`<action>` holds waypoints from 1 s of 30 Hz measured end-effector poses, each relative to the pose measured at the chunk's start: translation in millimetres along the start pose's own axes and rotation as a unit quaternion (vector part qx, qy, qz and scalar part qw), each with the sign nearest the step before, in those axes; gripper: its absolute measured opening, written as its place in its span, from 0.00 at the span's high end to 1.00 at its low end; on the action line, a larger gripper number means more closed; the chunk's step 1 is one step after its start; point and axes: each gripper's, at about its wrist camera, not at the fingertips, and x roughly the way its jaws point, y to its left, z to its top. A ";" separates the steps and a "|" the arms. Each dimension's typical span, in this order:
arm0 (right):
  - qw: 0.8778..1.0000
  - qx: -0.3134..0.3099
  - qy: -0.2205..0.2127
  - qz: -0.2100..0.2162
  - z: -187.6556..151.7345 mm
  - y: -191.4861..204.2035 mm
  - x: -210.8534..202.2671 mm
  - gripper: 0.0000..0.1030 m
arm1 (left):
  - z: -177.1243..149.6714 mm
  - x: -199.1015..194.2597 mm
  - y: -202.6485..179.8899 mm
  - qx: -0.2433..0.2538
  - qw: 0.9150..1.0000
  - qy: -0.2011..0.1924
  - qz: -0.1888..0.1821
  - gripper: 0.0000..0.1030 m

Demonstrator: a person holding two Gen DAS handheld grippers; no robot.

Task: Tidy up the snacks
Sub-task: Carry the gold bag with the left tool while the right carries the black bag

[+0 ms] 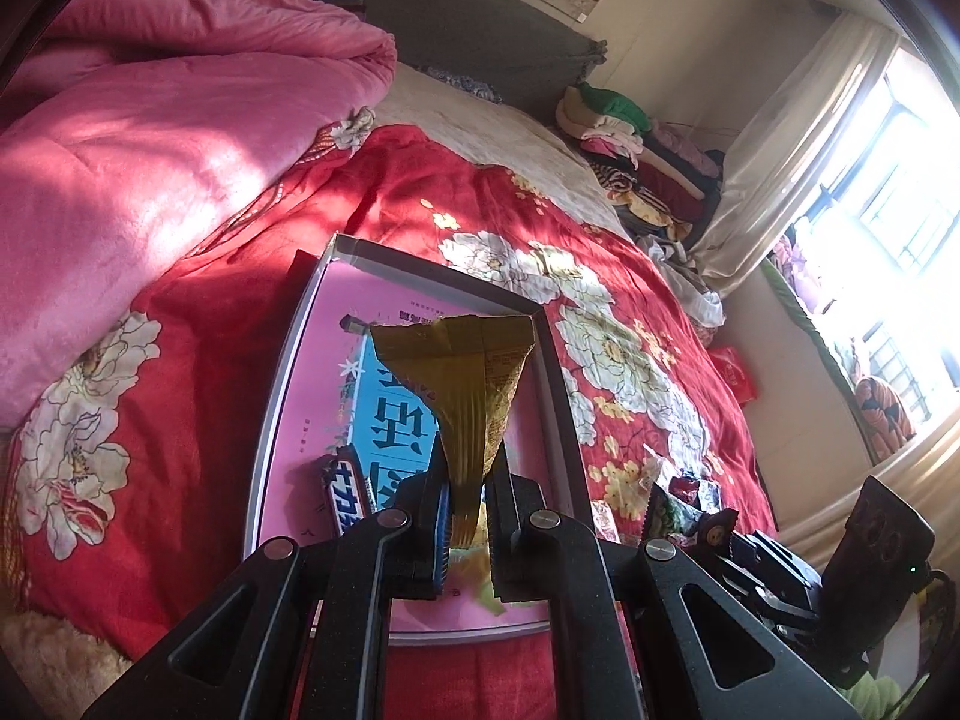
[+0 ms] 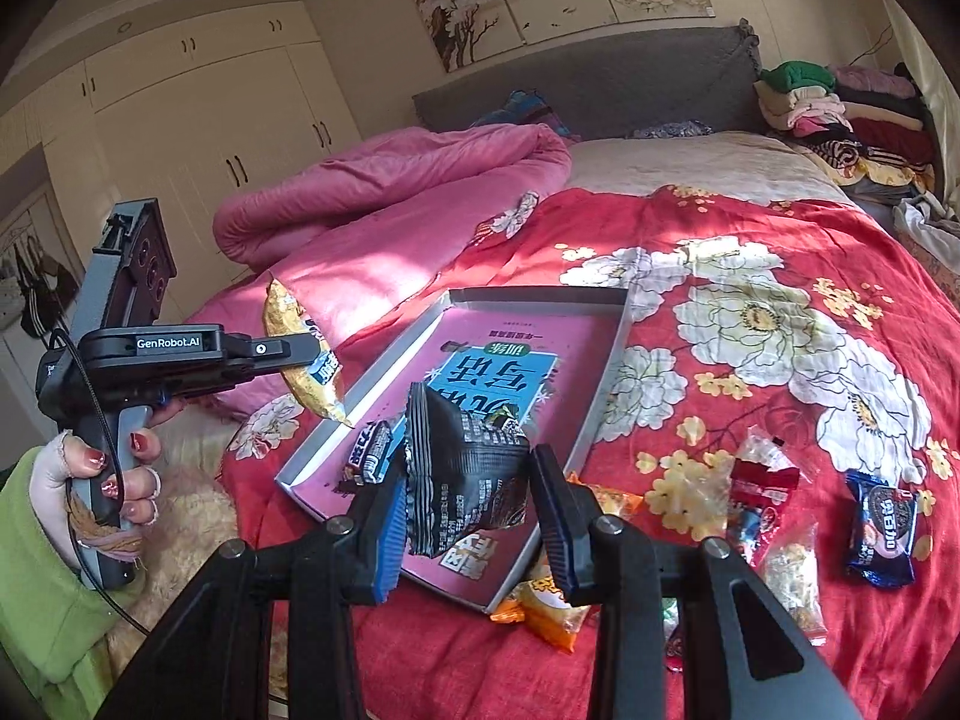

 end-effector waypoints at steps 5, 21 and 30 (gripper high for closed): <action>1.000 -0.007 0.002 0.006 1.1 9.9 6.6 0.62 | -5.2 -0.3 -0.7 0.012 1.000 0.010 0.008 0.91; 1.000 -0.010 0.023 0.002 -2.8 15.7 25.6 0.62 | -18.0 18.2 3.2 0.015 0.998 0.059 0.029 0.91; 1.000 -0.006 0.029 -0.004 -4.9 11.0 31.5 0.62 | -23.4 27.0 3.8 0.018 0.996 0.078 0.031 0.91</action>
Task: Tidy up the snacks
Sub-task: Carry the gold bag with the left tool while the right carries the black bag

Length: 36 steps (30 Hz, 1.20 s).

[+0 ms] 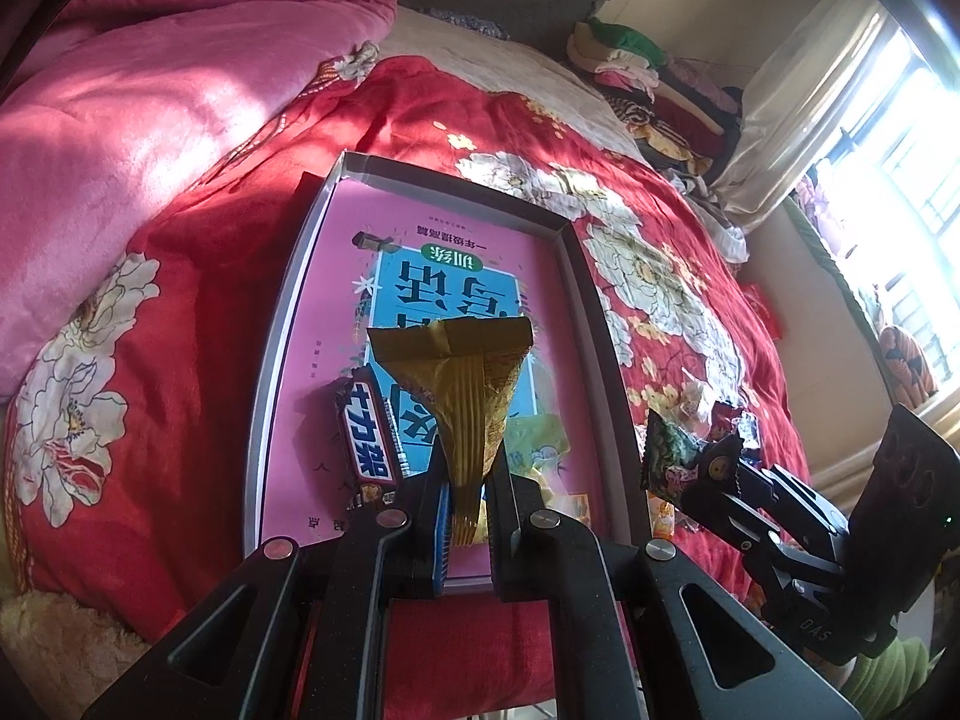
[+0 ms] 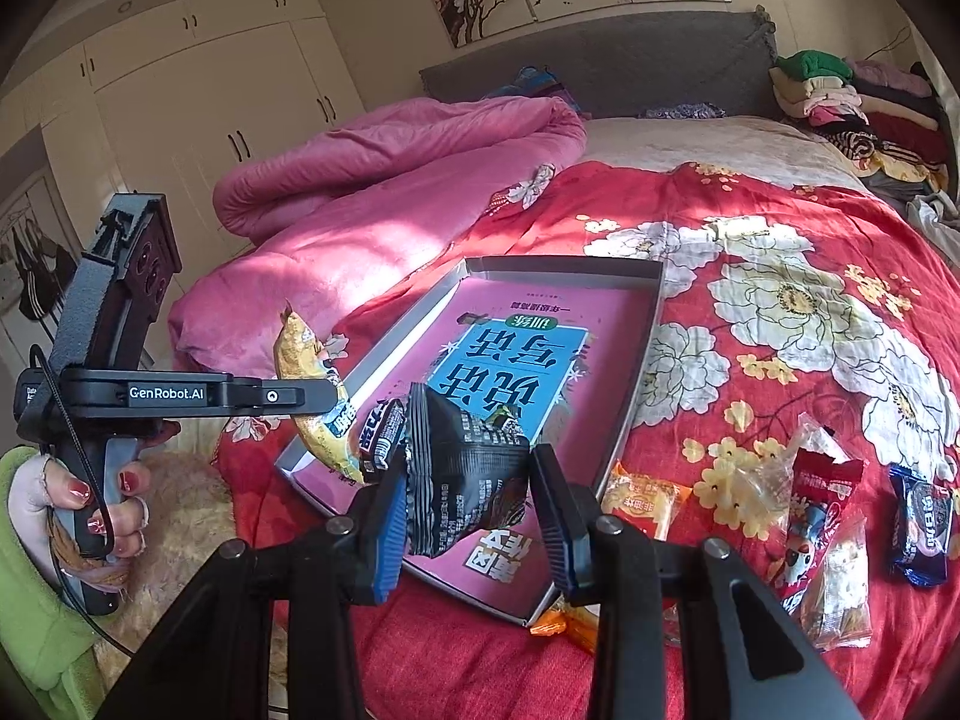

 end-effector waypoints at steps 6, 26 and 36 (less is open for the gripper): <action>1.000 -0.001 0.008 -0.005 -2.5 -0.2 3.9 0.62 | -3.1 12.1 3.2 -0.001 1.000 0.021 0.004 0.91; 0.999 -0.018 0.024 -0.031 -11.7 2.3 13.0 0.62 | -12.1 37.0 -5.0 0.018 0.998 0.063 0.001 0.91; 0.998 -0.025 0.043 -0.037 -17.4 2.3 25.4 0.62 | -14.2 49.8 -2.7 0.015 0.998 0.067 -0.012 0.91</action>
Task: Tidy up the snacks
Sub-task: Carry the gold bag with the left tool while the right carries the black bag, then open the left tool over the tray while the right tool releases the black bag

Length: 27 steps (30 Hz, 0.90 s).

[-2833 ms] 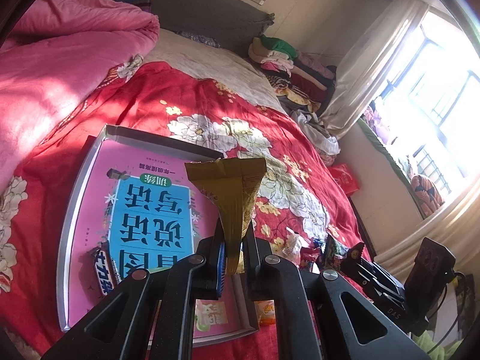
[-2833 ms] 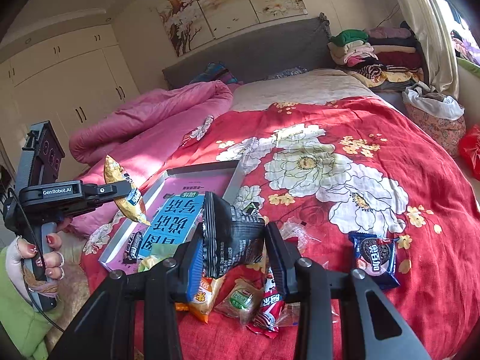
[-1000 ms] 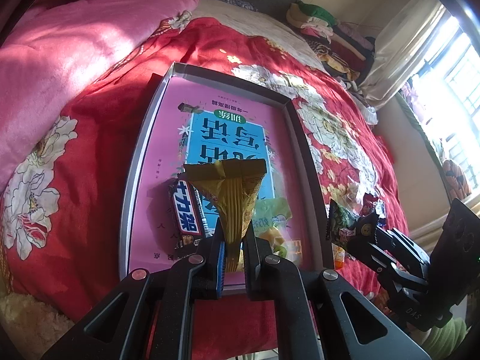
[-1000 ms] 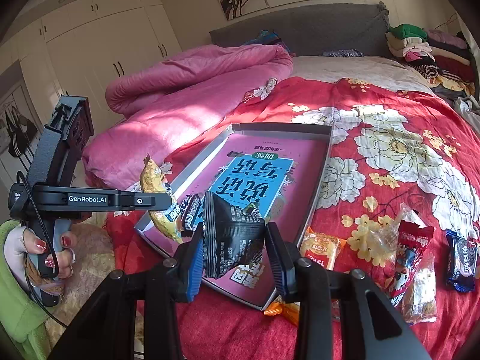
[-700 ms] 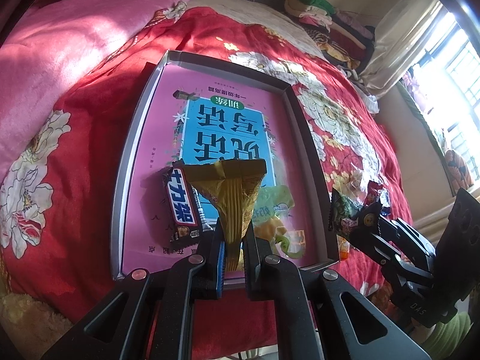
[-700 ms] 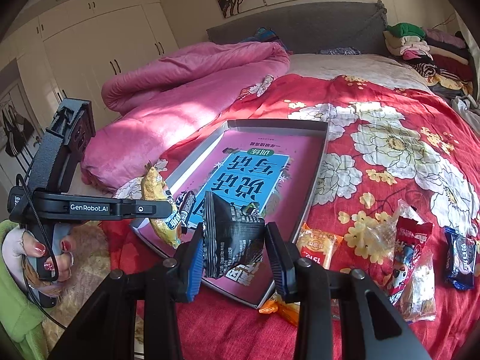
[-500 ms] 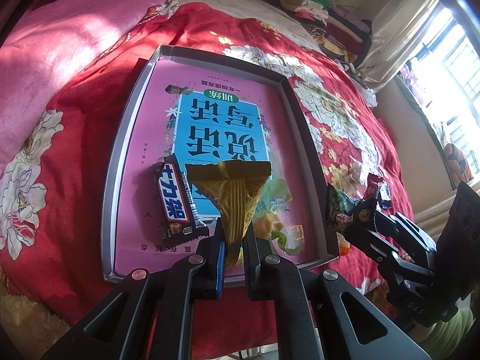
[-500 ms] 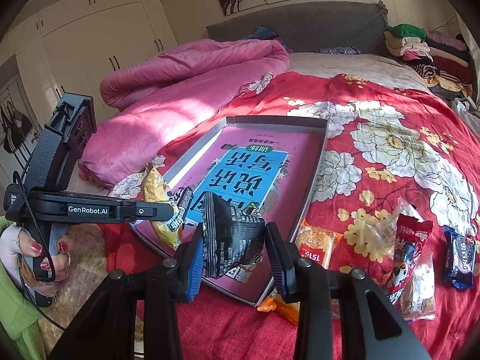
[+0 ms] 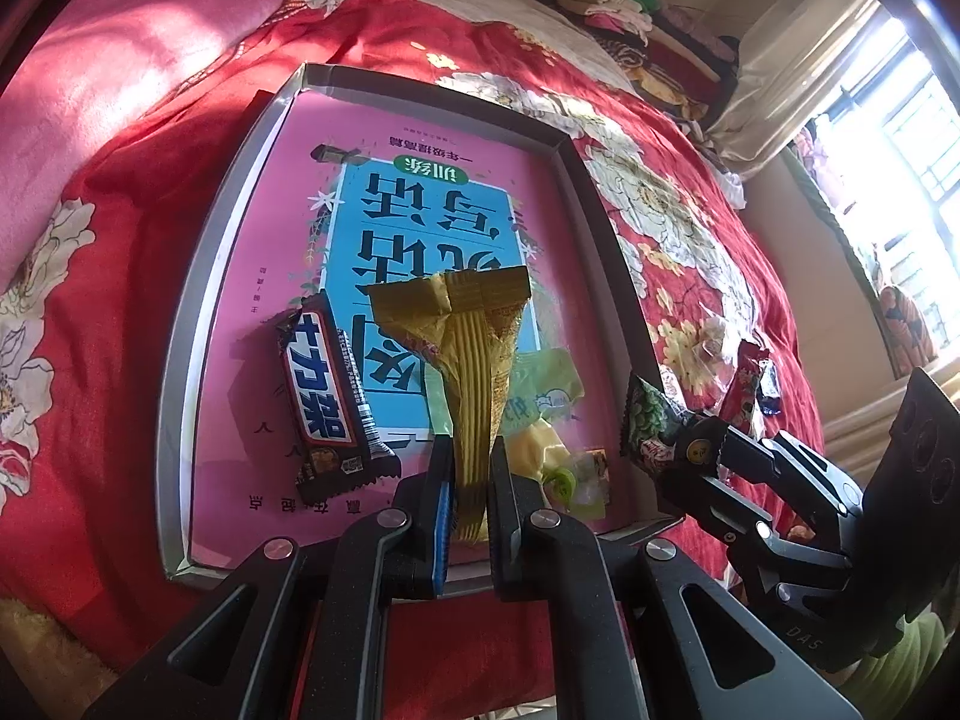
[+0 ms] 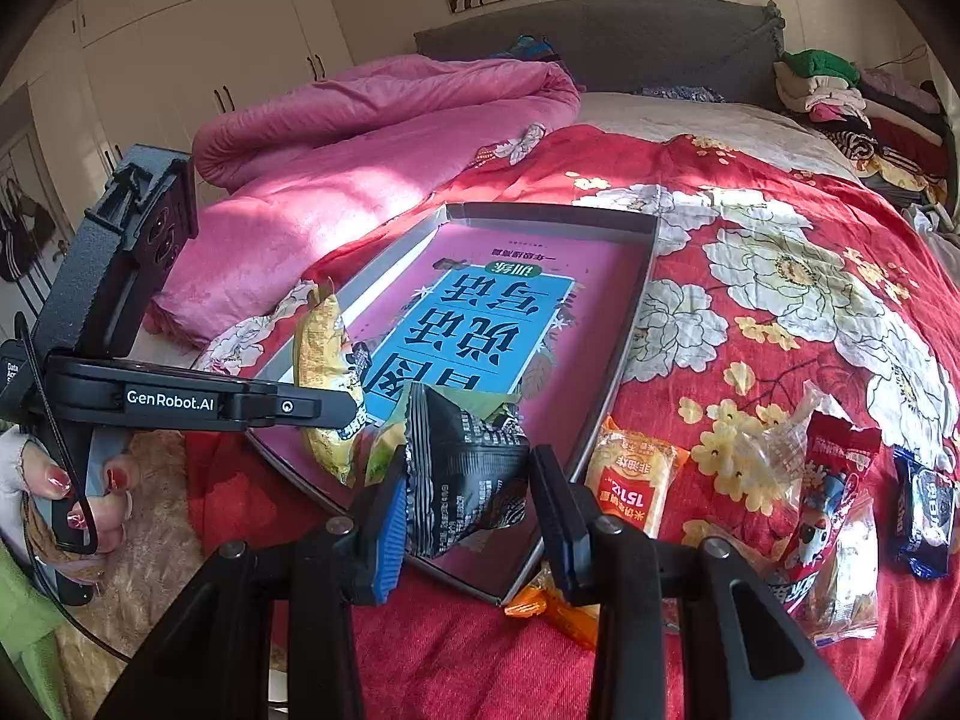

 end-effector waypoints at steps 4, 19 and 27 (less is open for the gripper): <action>1.000 0.001 -0.001 -0.004 -0.6 -1.0 2.0 0.62 | 0.1 4.0 -1.1 0.004 1.000 0.002 0.002 0.90; 0.999 -0.008 0.025 0.029 -6.9 6.5 14.2 0.62 | 0.9 11.2 -2.8 0.006 1.000 0.009 -0.006 0.89; 0.999 -0.015 0.035 0.036 -10.3 11.6 15.9 0.62 | 1.0 11.8 -4.9 0.008 1.000 0.011 -0.020 0.85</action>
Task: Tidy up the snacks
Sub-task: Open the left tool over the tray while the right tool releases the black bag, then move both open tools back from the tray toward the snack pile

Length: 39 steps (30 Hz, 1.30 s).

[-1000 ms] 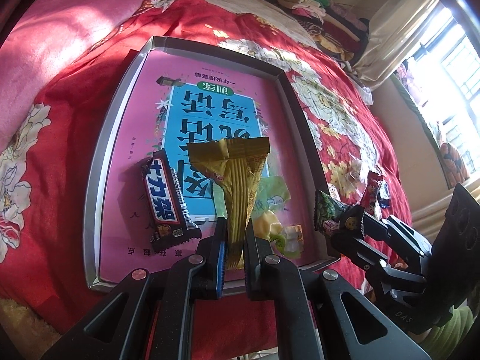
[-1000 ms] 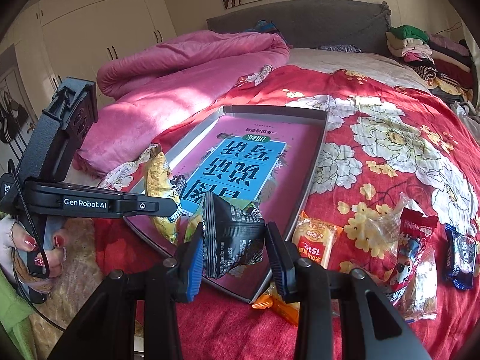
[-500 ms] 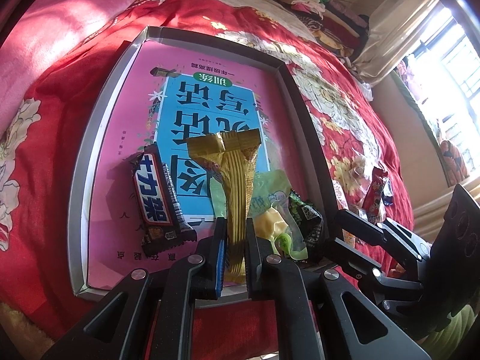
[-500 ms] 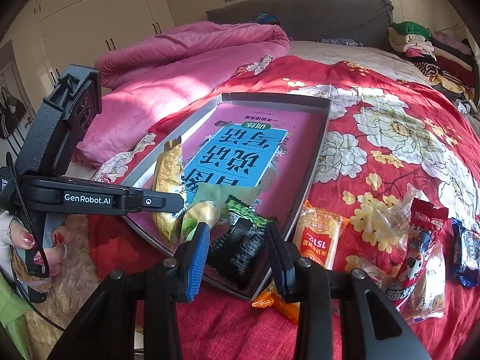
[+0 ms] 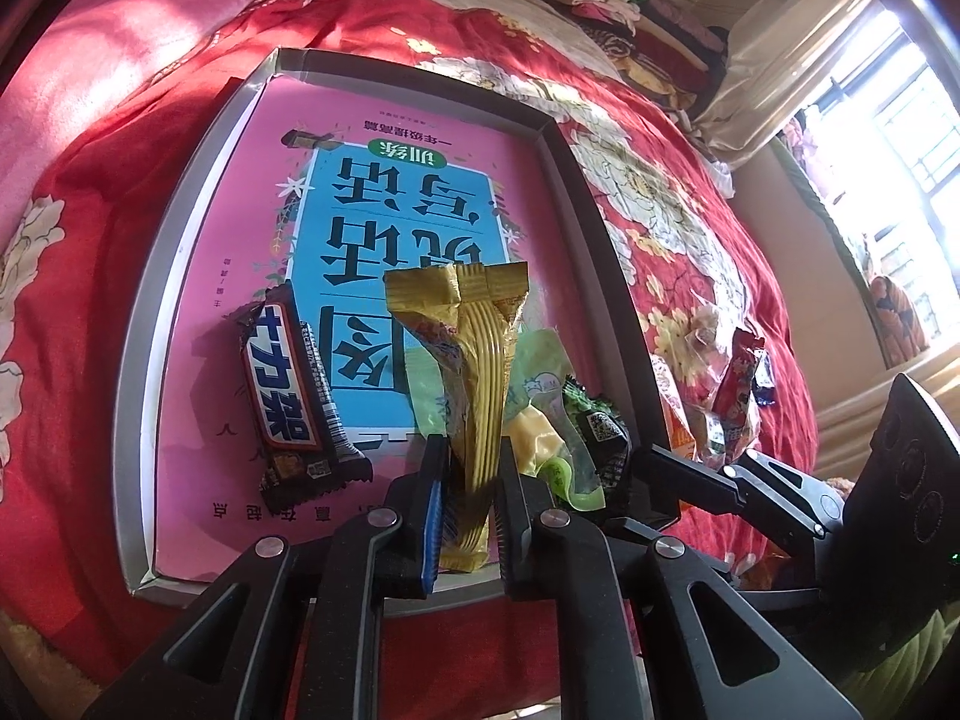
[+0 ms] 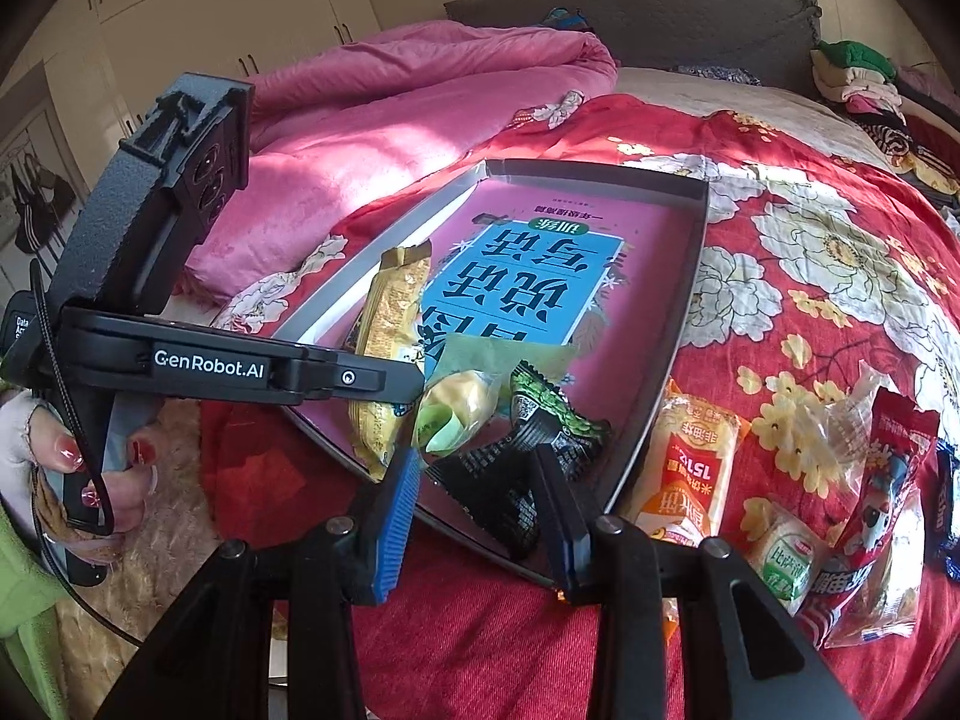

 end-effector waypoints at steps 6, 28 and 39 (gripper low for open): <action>1.000 0.000 0.000 -0.002 0.5 0.8 -0.2 0.62 | 0.4 -0.3 -0.2 -0.002 1.000 -0.002 -0.005 0.80; 1.000 0.010 -0.016 -0.006 2.1 -2.8 -10.6 0.56 | 8.1 -24.0 -3.3 0.000 0.998 -0.066 -0.019 0.38; 0.998 0.019 -0.045 -0.039 8.0 -10.7 -24.5 0.44 | 7.1 -29.0 -10.5 0.019 0.997 -0.079 -0.010 0.28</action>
